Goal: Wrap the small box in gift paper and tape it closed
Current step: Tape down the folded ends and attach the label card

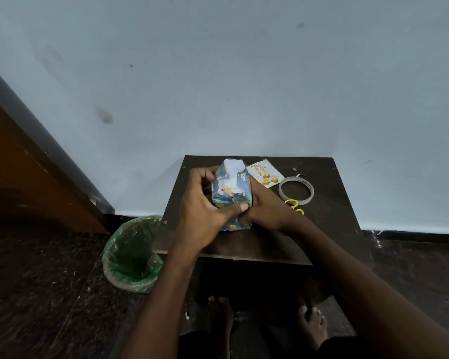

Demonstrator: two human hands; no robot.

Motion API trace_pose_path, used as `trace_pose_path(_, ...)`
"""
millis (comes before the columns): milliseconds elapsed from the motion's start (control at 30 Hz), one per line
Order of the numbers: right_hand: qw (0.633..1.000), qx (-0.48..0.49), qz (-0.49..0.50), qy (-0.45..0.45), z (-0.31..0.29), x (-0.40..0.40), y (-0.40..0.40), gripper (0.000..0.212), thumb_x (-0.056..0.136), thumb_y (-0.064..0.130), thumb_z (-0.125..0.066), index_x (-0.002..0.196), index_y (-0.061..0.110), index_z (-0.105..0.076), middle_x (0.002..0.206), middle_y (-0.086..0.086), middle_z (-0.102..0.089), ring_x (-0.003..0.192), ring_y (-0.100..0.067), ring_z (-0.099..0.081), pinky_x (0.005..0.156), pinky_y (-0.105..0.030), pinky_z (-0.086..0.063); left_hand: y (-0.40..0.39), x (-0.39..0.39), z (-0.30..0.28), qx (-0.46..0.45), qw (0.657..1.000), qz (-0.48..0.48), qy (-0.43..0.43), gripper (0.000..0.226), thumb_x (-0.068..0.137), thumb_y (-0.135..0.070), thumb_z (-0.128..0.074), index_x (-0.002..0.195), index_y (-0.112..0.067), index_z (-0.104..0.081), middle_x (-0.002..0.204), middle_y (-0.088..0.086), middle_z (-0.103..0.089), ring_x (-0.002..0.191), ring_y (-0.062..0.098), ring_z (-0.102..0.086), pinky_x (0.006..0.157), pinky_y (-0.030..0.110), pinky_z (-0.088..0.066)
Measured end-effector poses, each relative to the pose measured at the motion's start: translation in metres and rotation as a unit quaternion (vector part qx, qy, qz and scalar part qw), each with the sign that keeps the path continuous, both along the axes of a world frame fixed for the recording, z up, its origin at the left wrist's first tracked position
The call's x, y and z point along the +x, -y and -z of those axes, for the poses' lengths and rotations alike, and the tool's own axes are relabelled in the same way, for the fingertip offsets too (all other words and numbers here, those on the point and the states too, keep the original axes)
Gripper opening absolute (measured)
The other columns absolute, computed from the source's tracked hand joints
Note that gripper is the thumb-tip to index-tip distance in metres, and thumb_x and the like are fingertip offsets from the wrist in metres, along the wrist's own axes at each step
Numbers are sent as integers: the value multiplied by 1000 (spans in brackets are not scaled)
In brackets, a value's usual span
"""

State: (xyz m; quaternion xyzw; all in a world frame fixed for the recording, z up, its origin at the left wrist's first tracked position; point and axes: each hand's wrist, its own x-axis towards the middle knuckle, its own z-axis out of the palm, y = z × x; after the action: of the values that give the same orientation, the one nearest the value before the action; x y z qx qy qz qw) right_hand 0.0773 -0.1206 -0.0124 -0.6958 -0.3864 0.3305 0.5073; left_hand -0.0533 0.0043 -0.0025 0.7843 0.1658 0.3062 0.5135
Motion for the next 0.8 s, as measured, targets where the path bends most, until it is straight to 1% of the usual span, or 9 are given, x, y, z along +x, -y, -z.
trace_pose_path(67, 1000, 3, -5, 4, 1, 1, 0, 98, 53, -3, -64, 146, 22, -46, 121, -8, -71, 112, -32, -70, 67, -42, -59, 6, 5, 2, -55, 996, -19, 60, 64, 61, -15, -100, 103, -18, -51, 117, 0, -73, 102, 9, -73, 83, 25, -59)
trace_pose_path(200, 1000, 17, 0, -17, 4, 2, 4, 99, 62, -21, -62, 149, 21, -42, 122, -2, -70, 110, -19, -70, 69, -26, -57, 1, 6, 8, -55, 996, -18, 70, 58, 62, -8, -103, 94, -11, -54, 98, -4, -72, 91, 7, -72, 77, 26, -58)
trace_pose_path(267, 1000, 14, 8, -14, 8, 2, 8, 102, 64, -19, -66, 151, 26, -37, 128, 0, -68, 119, -20, -68, 80, -38, -62, -8, 2, 9, -23, 998, 9, 53, 56, 62, -16, -103, 89, -10, -54, 98, -2, -74, 94, 13, -73, 79, 34, -61)
trace_pose_path(333, 1000, 10, 13, 20, 12, 0, 11, 99, 64, -2, -77, 149, 28, -36, 132, 1, -66, 122, -21, -66, 94, -53, -59, -15, -1, 11, 15, 999, 22, 29, 53, 63, -26, -102, 88, -13, -58, 102, 4, -75, 100, 23, -74, 84, 48, -62)
trace_pose_path(400, 997, 29, 34, 63, 15, -5, 13, 99, 64, 15, -89, 145, 27, -32, 136, 3, -61, 126, -19, -64, 100, -54, -56, -17, -3, 12, 28, 999, 17, 16, 51, 64, -29, -103, 90, -18, -60, 101, 4, -75, 99, 28, -74, 83, 53, -61)
trace_pose_path(467, 986, 83, 101, 99, 10, -10, 16, 105, 60, 18, -96, 141, 26, -30, 138, 2, -56, 130, -17, -59, 104, -51, -53, -18, -2, 11, 29, 999, 16, 14, 51, 63, -29, -104, 91, -21, -61, 99, 3, -76, 98, 28, -74, 82, 52, -61)
trace_pose_path(533, 968, 141, 152, 139, 0, -15, 23, 92, 61, 10, -96, 131, 19, -36, 137, 2, -57, 133, -16, -56, 102, -46, -52, -20, -2, 10, 29, 999, 17, 15, 52, 63, -28, -104, 91, -20, -61, 98, 1, -76, 97, 26, -75, 81, 51, -62)
trace_pose_path(667, 954, 185, 122, 201, -9, -17, 32, 53, 69, 5, -94, 108, 9, -58, 133, 4, -62, 132, -18, -58, 95, -50, -56, -20, -3, 7, 34, 999, 18, 1, 50, 64, -28, -104, 92, -20, -64, 95, -3, -75, 95, 21, -76, 79, 45, -63)
trace_pose_path(800, 952, 193, 120, 205, 0, -11, 29, 42, 72, 9, -95, 108, 12, -72, 137, 0, -65, 133, -17, -59, 92, -52, -59, -20, -6, 8, 37, 999, 18, 7, 44, 68, -25, -102, 98, -15, -71, 102, -2, -78, 99, 17, -77, 89, 40, -63)
